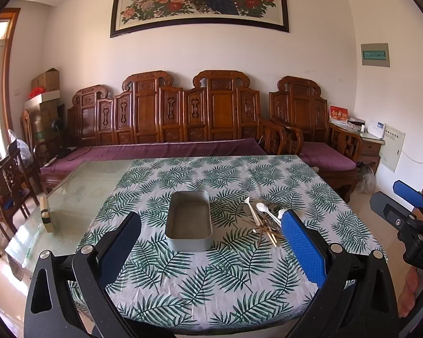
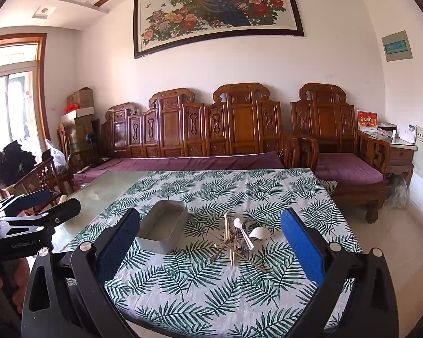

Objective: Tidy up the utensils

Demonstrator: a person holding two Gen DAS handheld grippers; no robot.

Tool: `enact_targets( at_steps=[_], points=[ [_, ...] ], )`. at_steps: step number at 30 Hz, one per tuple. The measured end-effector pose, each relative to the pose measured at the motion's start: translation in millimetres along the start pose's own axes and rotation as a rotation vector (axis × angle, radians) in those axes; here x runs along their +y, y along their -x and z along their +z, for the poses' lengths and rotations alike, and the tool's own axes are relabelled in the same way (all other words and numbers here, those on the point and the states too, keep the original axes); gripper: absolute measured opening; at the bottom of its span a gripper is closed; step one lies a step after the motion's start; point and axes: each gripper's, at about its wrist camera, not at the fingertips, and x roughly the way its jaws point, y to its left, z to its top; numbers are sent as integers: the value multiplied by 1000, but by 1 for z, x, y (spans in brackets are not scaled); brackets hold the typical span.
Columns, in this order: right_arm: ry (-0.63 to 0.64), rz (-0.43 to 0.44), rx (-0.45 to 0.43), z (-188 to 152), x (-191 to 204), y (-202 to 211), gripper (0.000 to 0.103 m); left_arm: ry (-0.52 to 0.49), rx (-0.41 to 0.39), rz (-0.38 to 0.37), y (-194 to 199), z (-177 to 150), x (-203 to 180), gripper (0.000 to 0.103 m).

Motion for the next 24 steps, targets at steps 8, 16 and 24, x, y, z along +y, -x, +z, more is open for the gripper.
enact_targets(
  at_steps=[8, 16, 24],
  points=[
    [-2, -1, 1, 0, 0, 0, 100, -1, 0, 0, 1, -1, 0, 96],
    [-6, -6, 15, -5, -3, -5, 100, -4, 29, -15, -9, -4, -1, 96],
    [-10, -13, 51, -17, -16, -31, 100, -19, 90, -47, -38, -12, -4, 96]
  ],
)
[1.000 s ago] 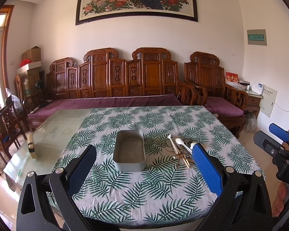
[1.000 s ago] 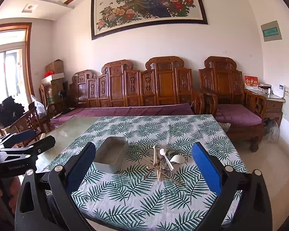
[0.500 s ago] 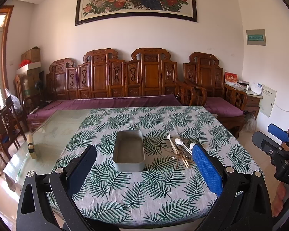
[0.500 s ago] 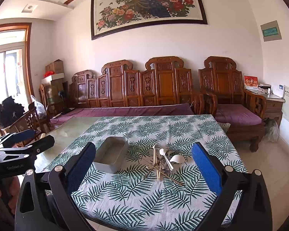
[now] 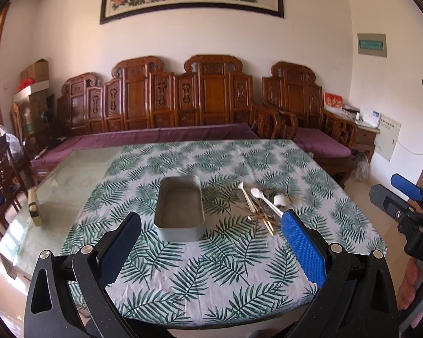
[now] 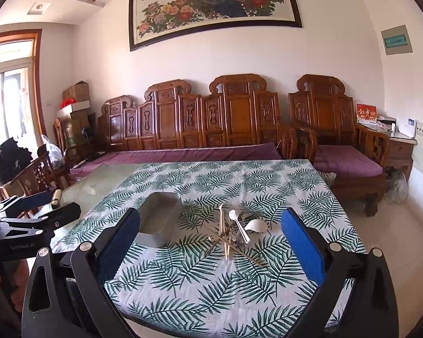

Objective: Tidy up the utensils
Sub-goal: 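Reach the right tool into the utensil pile and grasp a wooden chopstick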

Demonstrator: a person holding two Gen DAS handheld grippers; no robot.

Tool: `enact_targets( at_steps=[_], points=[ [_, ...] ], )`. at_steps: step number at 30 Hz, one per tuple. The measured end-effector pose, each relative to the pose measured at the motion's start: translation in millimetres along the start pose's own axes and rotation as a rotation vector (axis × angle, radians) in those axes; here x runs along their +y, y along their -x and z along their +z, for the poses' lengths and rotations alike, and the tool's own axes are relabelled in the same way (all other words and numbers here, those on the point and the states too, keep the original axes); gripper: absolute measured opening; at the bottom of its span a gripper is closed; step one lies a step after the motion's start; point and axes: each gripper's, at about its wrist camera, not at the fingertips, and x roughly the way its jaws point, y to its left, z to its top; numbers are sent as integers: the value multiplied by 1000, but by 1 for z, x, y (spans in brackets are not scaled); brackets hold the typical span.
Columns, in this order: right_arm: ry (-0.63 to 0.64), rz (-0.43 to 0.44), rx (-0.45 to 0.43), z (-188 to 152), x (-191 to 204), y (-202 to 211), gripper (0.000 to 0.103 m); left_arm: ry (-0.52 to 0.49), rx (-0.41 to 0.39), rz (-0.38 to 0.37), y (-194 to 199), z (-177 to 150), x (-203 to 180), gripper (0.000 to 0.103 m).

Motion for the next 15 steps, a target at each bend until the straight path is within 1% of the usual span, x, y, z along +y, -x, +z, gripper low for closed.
enact_targets(
  at_steps=[5, 8, 13, 15],
  points=[
    [-4, 7, 30, -10, -14, -26, 100, -24, 66, -37, -33, -6, -4, 96],
    [-6, 6, 57, -15, -22, -46, 100, -43, 96, -54, -49, -10, -7, 96],
    [-9, 4, 82, -18, -35, -66, 99, -51, 135, -77, -76, -13, -11, 96],
    [-3, 5, 94, -19, -39, -75, 95, -51, 149, -86, -88, -13, -12, 96]
  ],
)
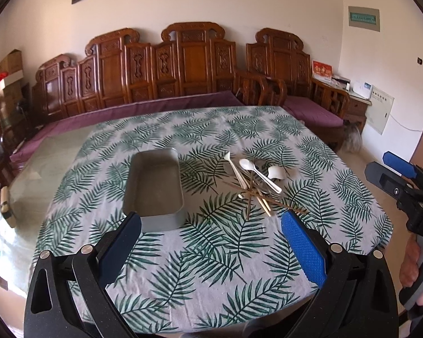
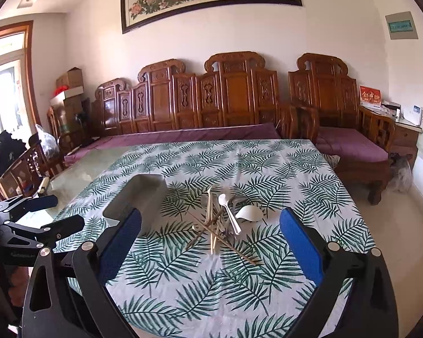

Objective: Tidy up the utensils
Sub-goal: 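Reach the right tool into the utensil pile and grasp a wooden chopstick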

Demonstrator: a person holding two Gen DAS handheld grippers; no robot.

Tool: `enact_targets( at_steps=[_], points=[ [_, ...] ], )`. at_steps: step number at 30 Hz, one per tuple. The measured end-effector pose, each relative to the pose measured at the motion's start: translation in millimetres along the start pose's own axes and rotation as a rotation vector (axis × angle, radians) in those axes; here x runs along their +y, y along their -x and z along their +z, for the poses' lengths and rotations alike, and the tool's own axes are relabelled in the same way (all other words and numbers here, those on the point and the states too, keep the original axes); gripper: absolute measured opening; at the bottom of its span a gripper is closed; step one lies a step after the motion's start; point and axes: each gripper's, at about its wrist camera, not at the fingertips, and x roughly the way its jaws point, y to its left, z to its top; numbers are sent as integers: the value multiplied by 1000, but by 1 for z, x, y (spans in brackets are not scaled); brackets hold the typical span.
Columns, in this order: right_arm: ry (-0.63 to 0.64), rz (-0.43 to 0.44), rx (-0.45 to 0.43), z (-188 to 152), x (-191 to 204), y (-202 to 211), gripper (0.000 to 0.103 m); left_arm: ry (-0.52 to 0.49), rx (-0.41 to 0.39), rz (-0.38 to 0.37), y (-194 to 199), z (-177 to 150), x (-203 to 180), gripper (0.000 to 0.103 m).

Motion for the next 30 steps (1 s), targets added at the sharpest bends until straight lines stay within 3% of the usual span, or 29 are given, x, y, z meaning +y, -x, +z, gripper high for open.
enact_targets(
  at_steps=[11, 19, 25, 30],
  points=[
    [31, 37, 126, 4, -33, -75, 73, 9, 72, -19, -50, 11, 0, 96],
    [66, 120, 270, -21, -51, -151, 54, -18, 138, -72, -89, 7, -4, 96],
    [134, 132, 376, -58, -51, -185, 51, -39, 178, -104, -111, 0, -7, 96],
    [137, 160, 423, -73, -58, -201, 49, -37, 210, -123, -125, -4, -11, 86]
  ],
)
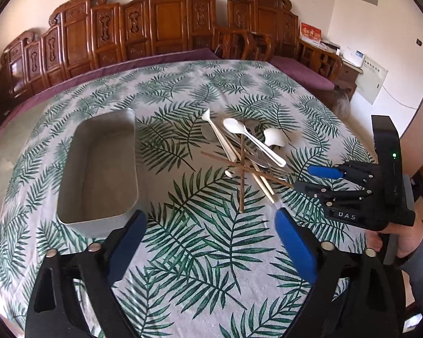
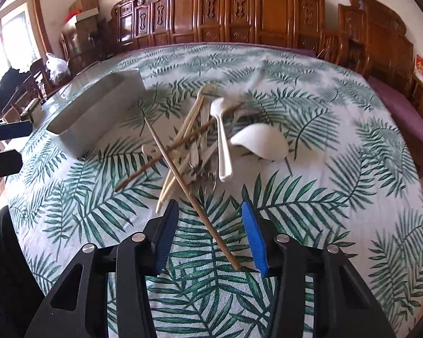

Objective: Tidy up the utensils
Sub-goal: 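Reach the right tool into the utensil pile and grasp a wooden chopstick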

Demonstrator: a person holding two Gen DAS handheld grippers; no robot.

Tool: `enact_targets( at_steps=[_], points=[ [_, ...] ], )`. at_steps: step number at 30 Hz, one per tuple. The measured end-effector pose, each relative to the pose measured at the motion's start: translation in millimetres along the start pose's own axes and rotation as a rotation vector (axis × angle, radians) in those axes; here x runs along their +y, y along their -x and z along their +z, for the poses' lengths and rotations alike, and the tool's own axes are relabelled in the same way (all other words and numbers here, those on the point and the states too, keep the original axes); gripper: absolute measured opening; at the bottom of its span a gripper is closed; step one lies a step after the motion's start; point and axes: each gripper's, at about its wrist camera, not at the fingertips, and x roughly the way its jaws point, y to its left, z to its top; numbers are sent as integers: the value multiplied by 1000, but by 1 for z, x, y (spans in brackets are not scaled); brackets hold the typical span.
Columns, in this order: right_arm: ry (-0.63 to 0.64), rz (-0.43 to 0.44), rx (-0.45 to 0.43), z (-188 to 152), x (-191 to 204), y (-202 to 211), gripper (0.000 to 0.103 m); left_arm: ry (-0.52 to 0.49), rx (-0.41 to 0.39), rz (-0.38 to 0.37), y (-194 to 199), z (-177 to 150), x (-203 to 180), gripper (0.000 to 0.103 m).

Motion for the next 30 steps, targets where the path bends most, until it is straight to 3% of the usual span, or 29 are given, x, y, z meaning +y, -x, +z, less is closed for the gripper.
enact_targets(
  at_steps=[7, 13, 15, 18, 26, 30],
  points=[
    [51, 4, 16, 0, 2, -10, 47, 15, 39, -20, -15, -2, -1, 71],
    [113, -9, 35, -3, 8, -18, 30, 11, 58, -7, -21, -7, -4, 71],
    [125, -9, 41, -3, 9, -18, 16, 8, 60, -7, -22, -8, -5, 71],
    [150, 9, 35, -3, 12, -13, 7, 7, 72, -9, -28, -8, -7, 69],
    [140, 87, -17, 6, 13, 7, 6, -26, 93, -2, -49, -2, -12, 68],
    [103, 102, -57, 15, 8, 22, 6, -22, 106, -26, -62, 7, -16, 60]
  ],
)
